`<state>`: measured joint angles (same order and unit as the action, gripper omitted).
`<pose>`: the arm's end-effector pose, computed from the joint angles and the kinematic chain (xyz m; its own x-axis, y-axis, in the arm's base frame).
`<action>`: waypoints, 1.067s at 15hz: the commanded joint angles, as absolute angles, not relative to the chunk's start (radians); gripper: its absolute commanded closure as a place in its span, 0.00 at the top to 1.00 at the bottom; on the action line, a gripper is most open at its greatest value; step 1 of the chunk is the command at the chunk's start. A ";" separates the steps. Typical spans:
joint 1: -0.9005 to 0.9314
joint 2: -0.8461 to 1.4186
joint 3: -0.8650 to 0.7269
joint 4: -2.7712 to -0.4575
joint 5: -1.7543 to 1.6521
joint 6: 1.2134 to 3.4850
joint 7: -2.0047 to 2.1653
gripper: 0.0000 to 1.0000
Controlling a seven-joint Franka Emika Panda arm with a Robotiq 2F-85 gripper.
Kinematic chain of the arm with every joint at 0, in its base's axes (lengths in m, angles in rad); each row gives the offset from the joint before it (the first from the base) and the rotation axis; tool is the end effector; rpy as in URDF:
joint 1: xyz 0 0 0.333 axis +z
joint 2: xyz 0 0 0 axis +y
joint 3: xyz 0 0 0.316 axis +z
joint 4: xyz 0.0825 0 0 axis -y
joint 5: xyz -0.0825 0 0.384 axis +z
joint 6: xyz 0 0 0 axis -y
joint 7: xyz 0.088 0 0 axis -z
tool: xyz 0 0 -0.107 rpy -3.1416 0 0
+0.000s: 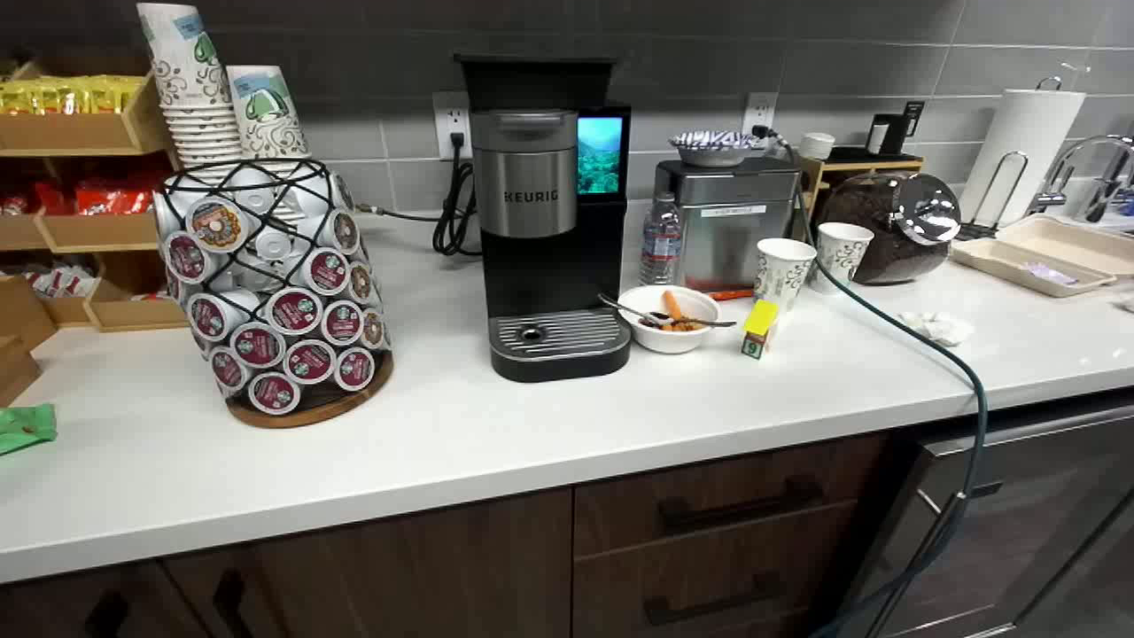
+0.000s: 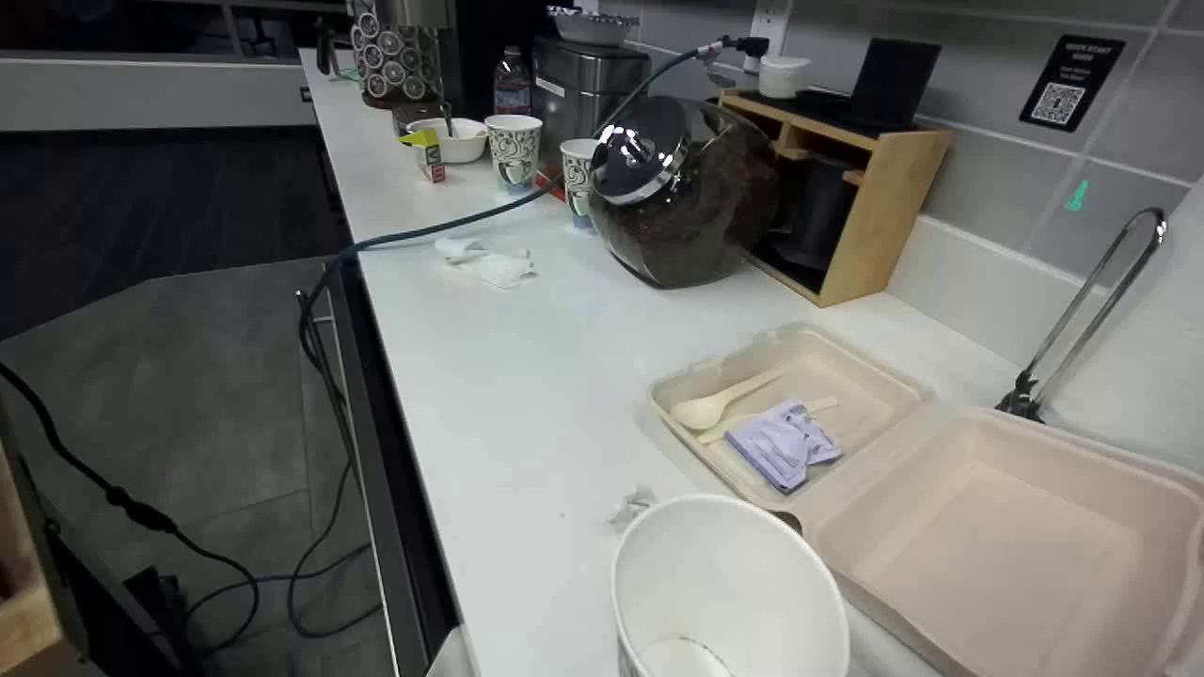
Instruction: Pick up the black bowl from the top of the coffee maker and put it on the counter
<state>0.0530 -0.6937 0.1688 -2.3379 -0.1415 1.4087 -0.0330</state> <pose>0.3061 0.0642 0.5578 0.9567 0.1608 -0.2427 0.2195 -0.9461 0.2382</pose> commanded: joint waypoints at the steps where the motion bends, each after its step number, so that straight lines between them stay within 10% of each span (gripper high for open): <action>1: 0.083 -0.689 0.148 -2.335 -0.151 1.404 -0.018 1.00; 16: 0.017 -0.447 0.177 -2.120 -0.019 1.524 0.285 1.00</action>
<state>0.0428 -0.6180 0.1553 -2.2639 -0.0702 1.4661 0.1398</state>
